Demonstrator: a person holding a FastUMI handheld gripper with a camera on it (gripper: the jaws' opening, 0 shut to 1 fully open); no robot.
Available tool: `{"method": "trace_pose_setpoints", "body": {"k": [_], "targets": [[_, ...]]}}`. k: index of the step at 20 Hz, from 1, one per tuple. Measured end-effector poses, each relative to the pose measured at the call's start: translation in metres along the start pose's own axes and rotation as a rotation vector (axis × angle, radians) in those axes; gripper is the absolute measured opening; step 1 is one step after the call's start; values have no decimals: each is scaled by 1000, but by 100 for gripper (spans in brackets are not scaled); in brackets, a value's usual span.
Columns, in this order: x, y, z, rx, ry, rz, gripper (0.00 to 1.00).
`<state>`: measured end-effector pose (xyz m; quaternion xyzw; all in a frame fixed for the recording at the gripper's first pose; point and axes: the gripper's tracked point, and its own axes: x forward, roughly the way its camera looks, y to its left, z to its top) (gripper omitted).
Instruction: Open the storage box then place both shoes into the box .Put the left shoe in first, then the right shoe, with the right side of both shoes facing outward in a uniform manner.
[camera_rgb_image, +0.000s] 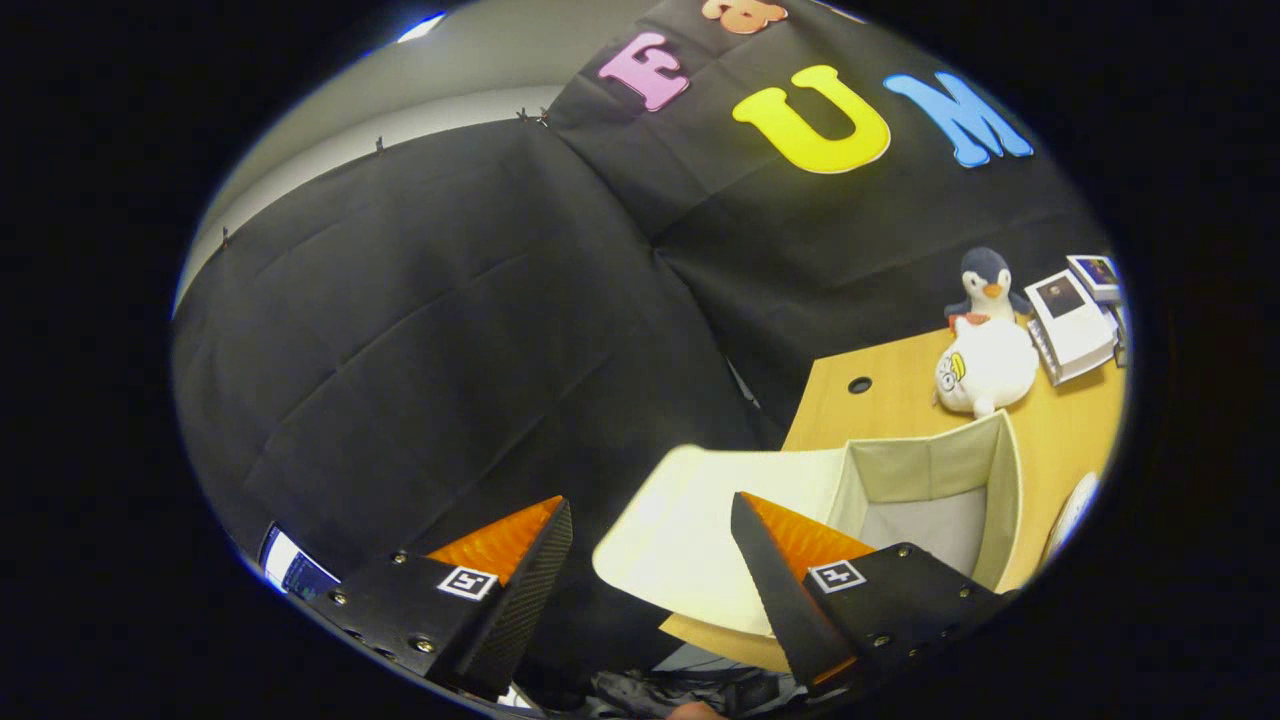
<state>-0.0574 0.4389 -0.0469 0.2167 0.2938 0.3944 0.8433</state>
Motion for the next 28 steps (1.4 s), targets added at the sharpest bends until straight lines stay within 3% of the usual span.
{"method": "trace_pose_setpoints", "body": {"k": [15, 28], "targets": [[-113, -160, 43, -212, -86, -365, 97], [-179, -269, 17, -165, -16, -555, 98]]}}
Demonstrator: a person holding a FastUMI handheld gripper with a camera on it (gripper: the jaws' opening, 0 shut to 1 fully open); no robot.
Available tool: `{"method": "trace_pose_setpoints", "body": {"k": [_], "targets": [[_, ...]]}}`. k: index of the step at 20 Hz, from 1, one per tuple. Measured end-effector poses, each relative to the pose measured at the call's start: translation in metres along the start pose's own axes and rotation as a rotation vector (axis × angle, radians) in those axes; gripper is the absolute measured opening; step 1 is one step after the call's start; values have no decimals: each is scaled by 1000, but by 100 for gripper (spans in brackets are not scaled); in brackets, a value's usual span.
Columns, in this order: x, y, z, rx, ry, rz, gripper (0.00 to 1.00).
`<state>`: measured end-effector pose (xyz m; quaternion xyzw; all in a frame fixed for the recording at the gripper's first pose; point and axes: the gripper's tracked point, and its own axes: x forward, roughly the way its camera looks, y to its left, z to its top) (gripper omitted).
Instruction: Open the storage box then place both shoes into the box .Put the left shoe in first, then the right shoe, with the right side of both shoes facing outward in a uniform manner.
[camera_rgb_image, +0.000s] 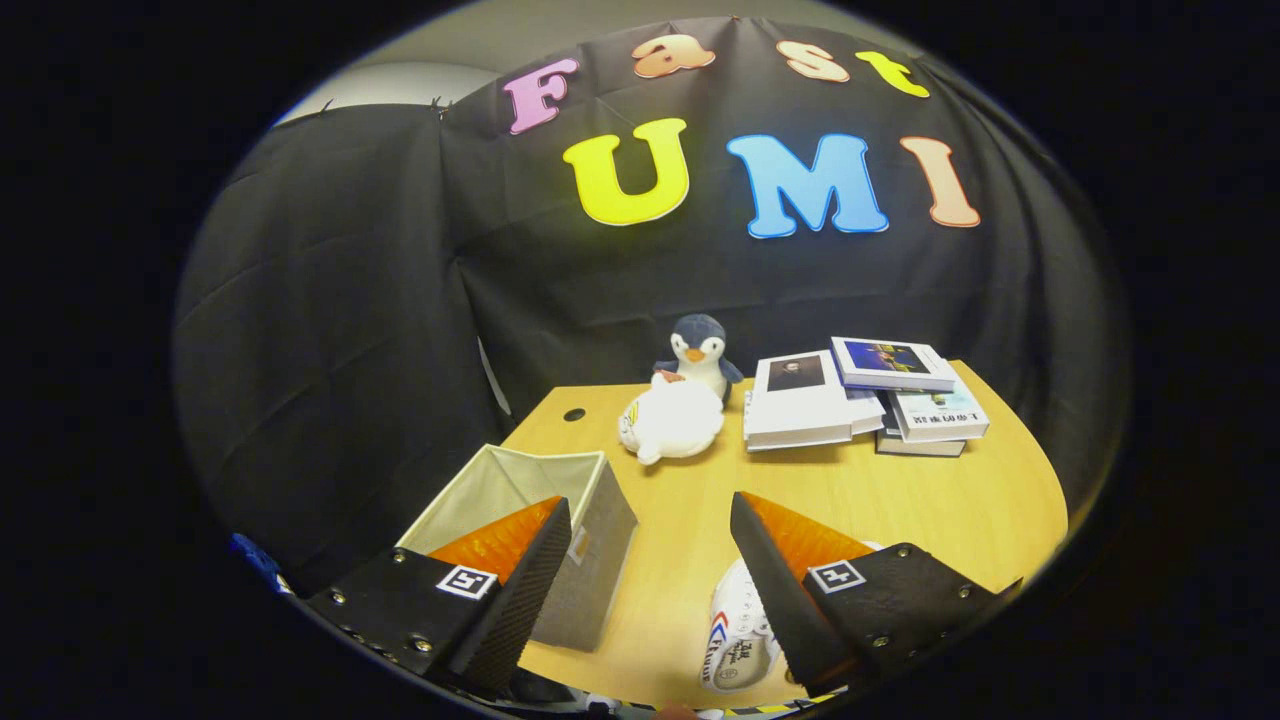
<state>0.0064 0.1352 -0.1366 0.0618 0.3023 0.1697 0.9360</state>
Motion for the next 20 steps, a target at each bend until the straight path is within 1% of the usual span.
{"method": "trace_pose_setpoints", "body": {"k": [3, 10, 20], "targets": [[3, -15, -16, 0, 41, -5, 98], [16, -57, -75, -42, 193, -69, 98], [32, -101, -159, -51, 424, -97, 98]]}}
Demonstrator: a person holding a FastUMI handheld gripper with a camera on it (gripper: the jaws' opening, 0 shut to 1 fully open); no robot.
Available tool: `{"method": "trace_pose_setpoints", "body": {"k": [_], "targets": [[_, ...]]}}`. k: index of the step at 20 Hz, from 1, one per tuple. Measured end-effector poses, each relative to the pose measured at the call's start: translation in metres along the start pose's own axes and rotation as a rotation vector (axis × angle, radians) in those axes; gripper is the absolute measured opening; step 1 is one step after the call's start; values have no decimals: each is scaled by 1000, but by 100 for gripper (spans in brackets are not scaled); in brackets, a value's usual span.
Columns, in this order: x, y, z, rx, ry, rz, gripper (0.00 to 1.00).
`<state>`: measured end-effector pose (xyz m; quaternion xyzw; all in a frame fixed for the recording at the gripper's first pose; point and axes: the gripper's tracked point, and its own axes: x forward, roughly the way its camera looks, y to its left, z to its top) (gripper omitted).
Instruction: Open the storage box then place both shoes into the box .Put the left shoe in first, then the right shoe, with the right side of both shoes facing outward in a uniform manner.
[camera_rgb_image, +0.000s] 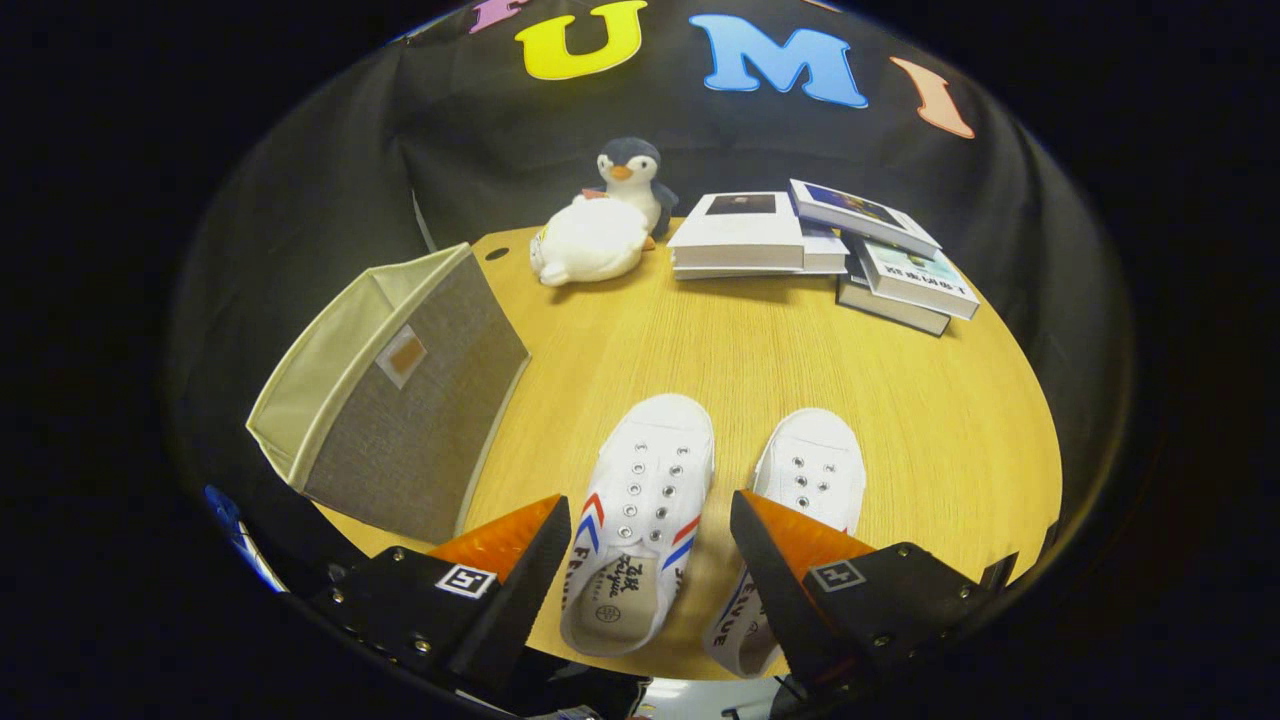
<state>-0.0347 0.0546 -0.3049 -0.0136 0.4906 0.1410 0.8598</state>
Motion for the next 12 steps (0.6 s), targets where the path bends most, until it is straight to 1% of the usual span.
{"method": "trace_pose_setpoints", "body": {"k": [3, 5, 6, 7, 8, 9, 10, 12], "targets": [[10, -6, -14, -12, 45, -6, 97], [16, -9, -21, -23, 68, -13, 94], [23, -12, -25, -34, 76, -22, 94], [23, -15, -28, -44, 91, -34, 93], [28, -18, -33, -52, 108, -45, 88], [32, -19, -35, -55, 114, -50, 88], [36, -22, -36, -57, 118, -64, 84], [42, -18, -42, -36, 144, -49, 64]]}}
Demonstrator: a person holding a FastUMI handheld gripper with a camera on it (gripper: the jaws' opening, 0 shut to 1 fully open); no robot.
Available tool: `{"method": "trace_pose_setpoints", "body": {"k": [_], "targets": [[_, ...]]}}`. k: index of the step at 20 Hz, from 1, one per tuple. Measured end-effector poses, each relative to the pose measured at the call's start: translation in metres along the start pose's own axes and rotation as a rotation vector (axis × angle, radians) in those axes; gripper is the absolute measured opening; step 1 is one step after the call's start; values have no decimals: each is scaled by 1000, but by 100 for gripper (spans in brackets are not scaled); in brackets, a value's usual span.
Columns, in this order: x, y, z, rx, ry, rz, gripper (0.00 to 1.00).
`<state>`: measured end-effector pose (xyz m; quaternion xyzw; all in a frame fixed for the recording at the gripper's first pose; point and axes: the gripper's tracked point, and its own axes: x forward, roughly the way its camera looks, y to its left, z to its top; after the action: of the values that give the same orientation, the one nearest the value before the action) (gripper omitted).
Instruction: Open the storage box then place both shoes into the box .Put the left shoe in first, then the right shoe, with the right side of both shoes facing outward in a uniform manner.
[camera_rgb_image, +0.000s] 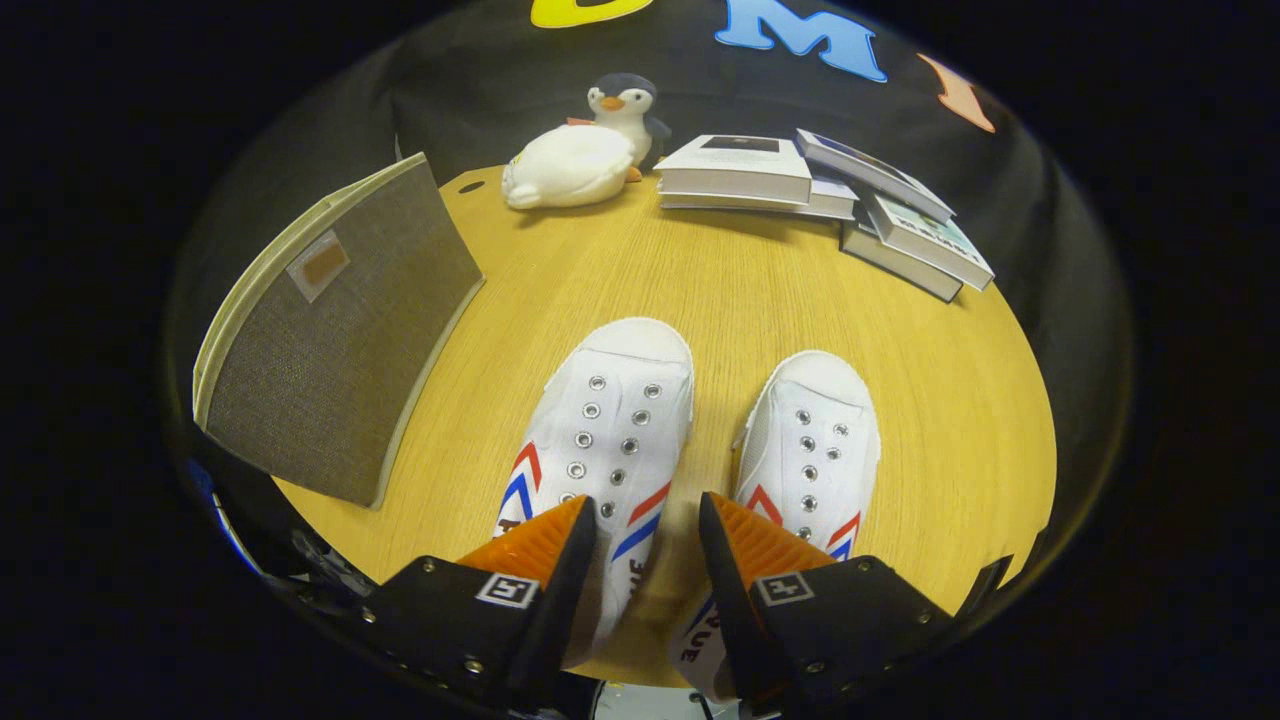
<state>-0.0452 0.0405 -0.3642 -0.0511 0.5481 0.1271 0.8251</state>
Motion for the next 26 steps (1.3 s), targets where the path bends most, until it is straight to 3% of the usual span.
{"method": "trace_pose_setpoints", "body": {"k": [4, 5, 7, 9, 10, 12, 14, 19, 26], "targets": [[3, 1, 0, 34, 16, 32, 60], [2, 7, 0, 56, 21, 75, 60], [4, 11, -3, 144, 43, 90, 30], [1, 9, -2, 199, 49, 98, 31], [3, 10, -4, 248, 72, 103, 10], [4, 10, -4, 340, 72, 100, 11], [-2, 12, 0, 377, 67, 108, 0], [-17, 26, 16, 438, 40, 164, 0], [-72, 42, 69, 467, -64, 227, 0]]}}
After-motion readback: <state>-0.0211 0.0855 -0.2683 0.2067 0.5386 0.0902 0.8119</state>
